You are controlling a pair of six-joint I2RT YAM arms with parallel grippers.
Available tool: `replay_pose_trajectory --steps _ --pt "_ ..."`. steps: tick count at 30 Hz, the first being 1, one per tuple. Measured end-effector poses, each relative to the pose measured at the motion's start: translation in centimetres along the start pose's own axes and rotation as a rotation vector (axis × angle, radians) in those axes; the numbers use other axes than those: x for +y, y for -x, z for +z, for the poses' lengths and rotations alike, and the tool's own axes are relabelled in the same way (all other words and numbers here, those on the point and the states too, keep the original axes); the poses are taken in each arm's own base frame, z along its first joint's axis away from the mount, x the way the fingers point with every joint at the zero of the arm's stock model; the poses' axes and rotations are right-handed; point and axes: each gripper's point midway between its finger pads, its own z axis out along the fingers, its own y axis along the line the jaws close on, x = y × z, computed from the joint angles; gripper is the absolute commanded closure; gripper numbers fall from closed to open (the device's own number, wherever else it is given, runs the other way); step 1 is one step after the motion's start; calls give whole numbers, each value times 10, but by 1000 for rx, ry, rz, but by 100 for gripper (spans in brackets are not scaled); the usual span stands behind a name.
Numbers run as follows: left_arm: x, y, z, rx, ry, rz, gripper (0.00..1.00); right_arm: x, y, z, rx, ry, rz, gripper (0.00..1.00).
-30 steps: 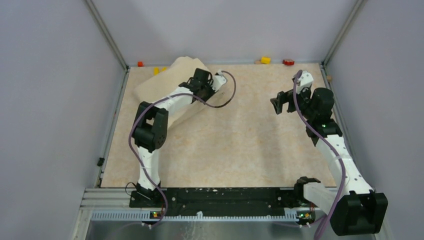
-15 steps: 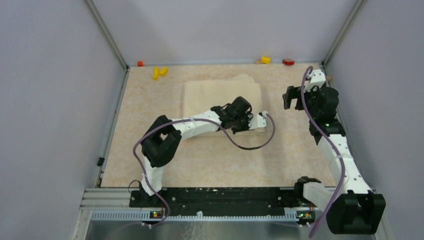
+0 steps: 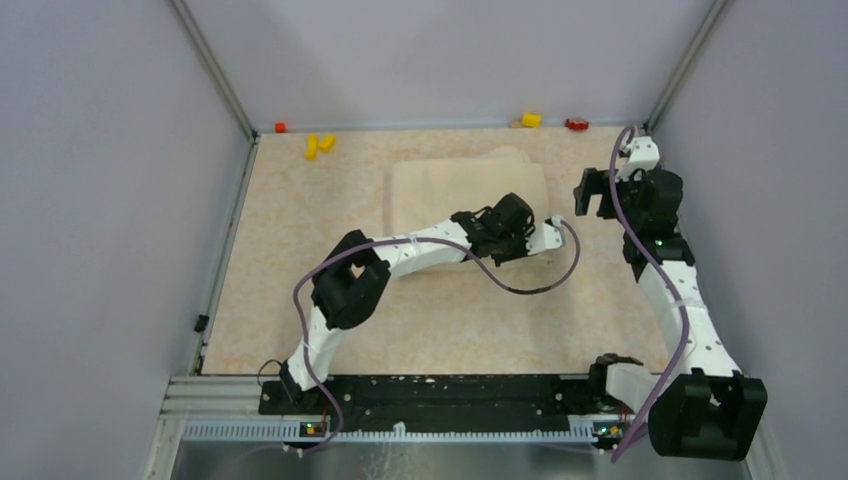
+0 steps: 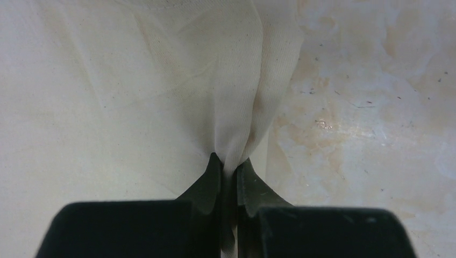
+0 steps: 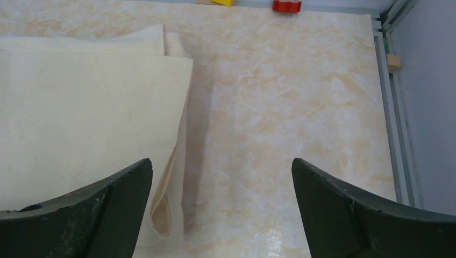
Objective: Open and lay out the surgical kit
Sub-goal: Move the surgical kit at the center of the board.
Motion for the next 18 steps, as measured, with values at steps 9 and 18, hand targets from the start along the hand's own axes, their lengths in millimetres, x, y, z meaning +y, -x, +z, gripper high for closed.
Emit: replay_pose_trajectory --steps 9,18 --pt "9 -4 1 6 46 -103 36 -13 -5 6 51 -55 11 1" --pt "15 3 -11 -12 66 -125 6 -54 0 -3 77 -162 62 1"
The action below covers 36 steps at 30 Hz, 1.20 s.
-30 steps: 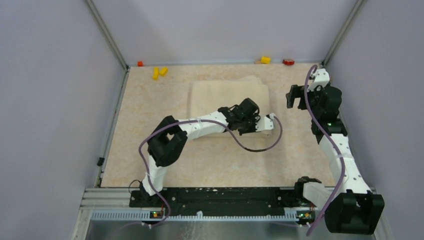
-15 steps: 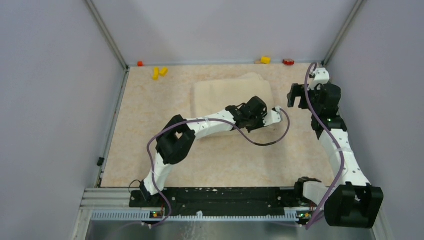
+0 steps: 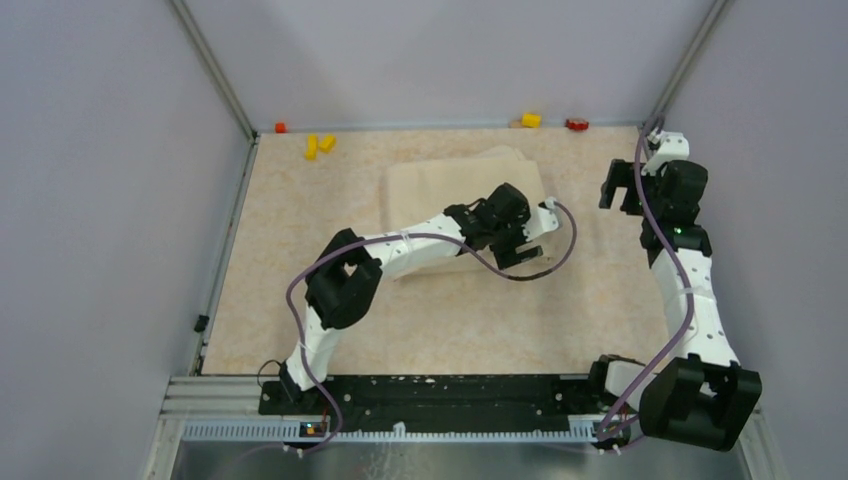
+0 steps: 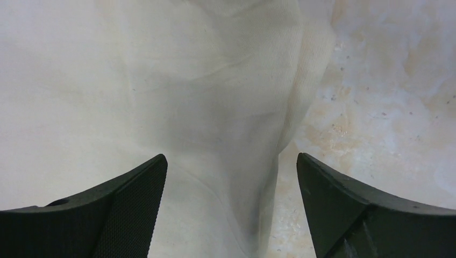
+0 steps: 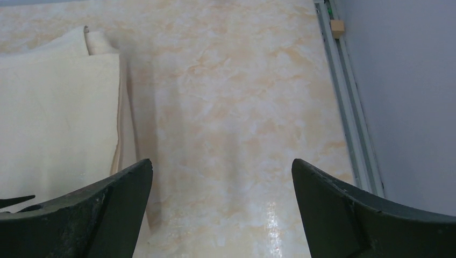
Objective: Open and lay out the surgical kit
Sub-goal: Move the surgical kit at the center of the board, then open the surgical kit at the center of the board.
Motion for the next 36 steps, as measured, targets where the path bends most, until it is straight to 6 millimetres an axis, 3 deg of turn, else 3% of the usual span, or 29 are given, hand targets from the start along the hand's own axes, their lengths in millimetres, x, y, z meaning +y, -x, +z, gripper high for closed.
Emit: replay_pose_trajectory --steps 4,8,12,24,33,36 --pt "9 28 -9 -64 16 -17 7 -1 -6 -1 26 -4 4 1" --pt "22 70 -18 -160 40 -43 9 -2 -8 -2 33 -8 6 1" --pt "25 95 -15 -223 42 -74 11 -6 -9 -3 36 -20 10 1" --pt "-1 70 40 -164 -39 -168 21 -16 -13 -3 43 -44 21 1" --pt "-2 83 42 -195 -58 -194 43 -16 -18 -3 54 -40 24 1" --pt "-2 88 44 -208 -62 -203 55 -15 -18 -3 52 -36 24 1"
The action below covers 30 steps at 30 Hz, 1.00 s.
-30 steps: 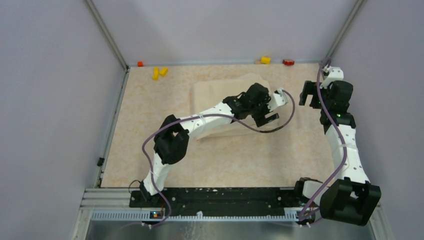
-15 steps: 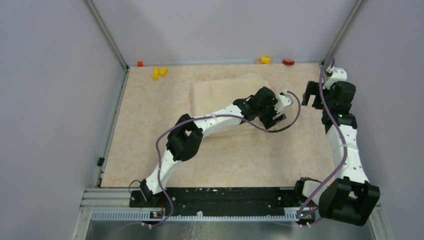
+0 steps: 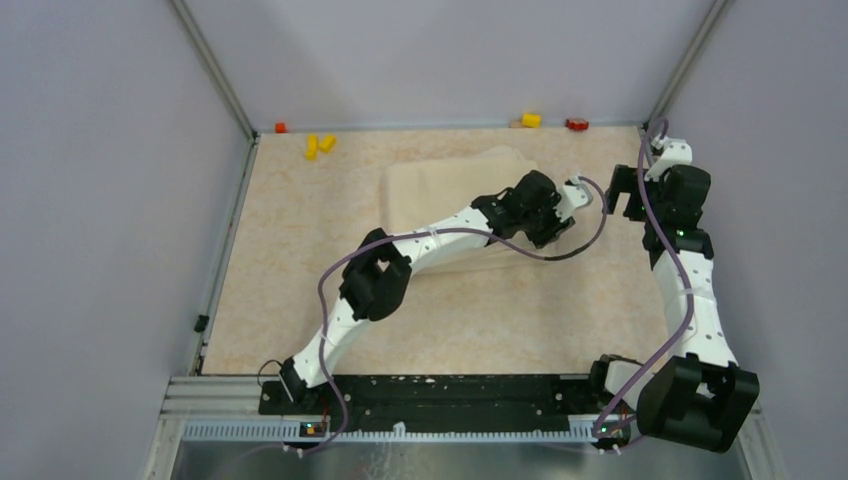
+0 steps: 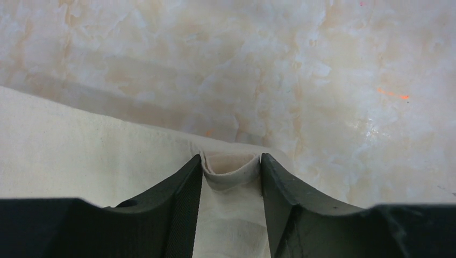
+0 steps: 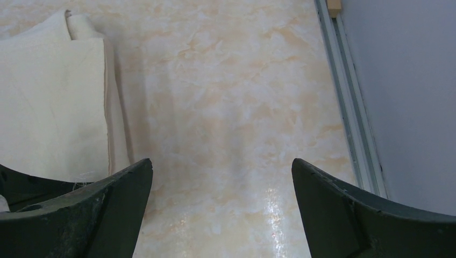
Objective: Open and lay out the surgical kit
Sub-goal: Open the surgical kit at the center of the board.
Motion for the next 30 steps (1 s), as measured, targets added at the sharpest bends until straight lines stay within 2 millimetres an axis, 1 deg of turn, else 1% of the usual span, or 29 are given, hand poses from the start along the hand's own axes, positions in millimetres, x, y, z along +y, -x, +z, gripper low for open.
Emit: replay_pose_trajectory --steps 2,6,8,9,12,14,16,17,21,23,26,27,30 --pt "0 1 2 -2 -1 -5 56 0 0 0 0 3 0 1" --pt "0 -3 8 3 -2 -5 54 1 0 0 0 3 -1 1" --pt "0 -5 10 5 -2 -5 57 1 0 0 0 3 -1 1" --pt "0 -5 10 6 -3 -5 61 1 0 0 0 3 -2 1" --pt "0 -3 9 2 -3 -8 76 0 0 0 0 3 -7 1" --pt "0 -3 9 3 -6 -4 85 0 0 0 0 3 -8 1" --pt "-1 -5 9 9 -11 -5 97 0 0 0 1 3 -8 1" --pt "-1 -6 9 12 -14 -1 100 0 0 0 0 3 -8 1" --pt "0 -6 5 19 -17 14 100 0 0 0 1 4 -7 1" --pt "2 -5 -4 24 -14 13 100 1 -1 0 4 5 -7 1" --pt "9 3 -28 20 -1 6 100 1 -3 -1 14 9 -6 1" --pt "14 8 -39 10 11 3 100 2 -3 -1 15 11 -6 2" --pt "44 28 -86 -35 88 -11 100 4 -4 -1 21 22 -5 2"
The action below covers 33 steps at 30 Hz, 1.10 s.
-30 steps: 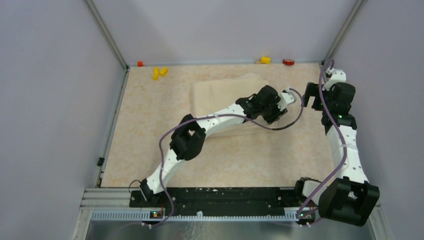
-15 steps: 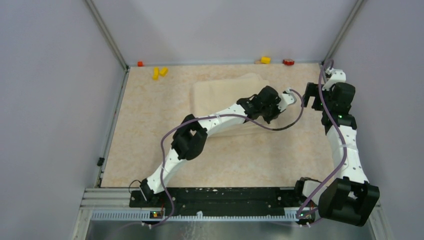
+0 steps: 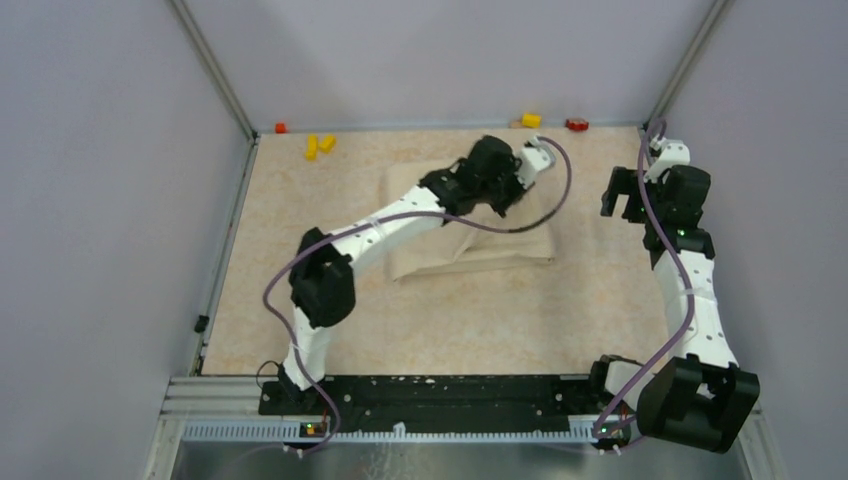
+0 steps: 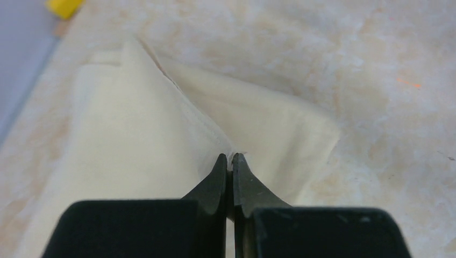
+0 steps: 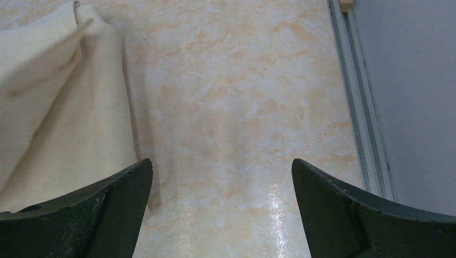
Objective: Open and lay out the surgical kit
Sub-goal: Open the surgical kit at the center of the board.
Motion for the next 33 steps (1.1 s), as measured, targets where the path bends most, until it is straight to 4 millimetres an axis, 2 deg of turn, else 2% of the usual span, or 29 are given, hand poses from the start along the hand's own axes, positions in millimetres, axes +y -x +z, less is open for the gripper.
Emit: replay_pose_trajectory --steps 3,5,7,8,9,10,11,12,13,15,17,18,20,22,24,27,28,33 --pt "50 19 -60 -60 126 -33 100 4 2 -2 4 20 1 1" --pt "98 20 -117 -98 255 -74 100 7 7 -3 -6 38 -1 1" --pt "153 5 -190 -126 443 -129 100 10 12 -4 -18 57 -3 1" --pt "175 -7 -226 -129 539 -155 100 12 14 -4 -22 67 -4 2" --pt "199 -26 -268 -132 662 -184 100 14 15 -5 -24 80 -4 1" --pt "217 -50 -312 -121 789 -212 95 16 16 -5 -26 88 -4 1" --pt "229 -77 -357 -104 921 -233 83 18 16 -6 -27 102 -5 1" --pt "231 -98 -388 -82 1012 -245 71 20 16 -6 -28 111 -5 2" --pt "230 -124 -426 -54 1125 -249 52 22 16 -6 -27 122 -7 2" --pt "219 -173 -479 24 1303 -249 20 28 15 -6 -23 142 -14 1" --pt "201 -228 -514 137 1442 -255 3 37 13 -6 -15 163 -37 1" --pt "194 -253 -523 201 1479 -259 1 43 11 -6 -11 175 -57 1" --pt "182 -301 -524 342 1492 -282 1 58 10 -6 -8 207 -99 1" --pt "173 -337 -516 452 1456 -312 1 81 8 -8 -8 266 -158 1" --pt "167 -358 -506 527 1400 -334 1 105 5 -11 -9 336 -214 1" --pt "171 -359 -498 522 1356 -340 1 144 -3 -15 -12 443 -315 1" --pt "174 -356 -496 508 1343 -341 1 165 -9 -18 -8 497 -364 1" --pt "198 -323 -482 375 1256 -351 1 256 -52 -31 38 730 -576 2"
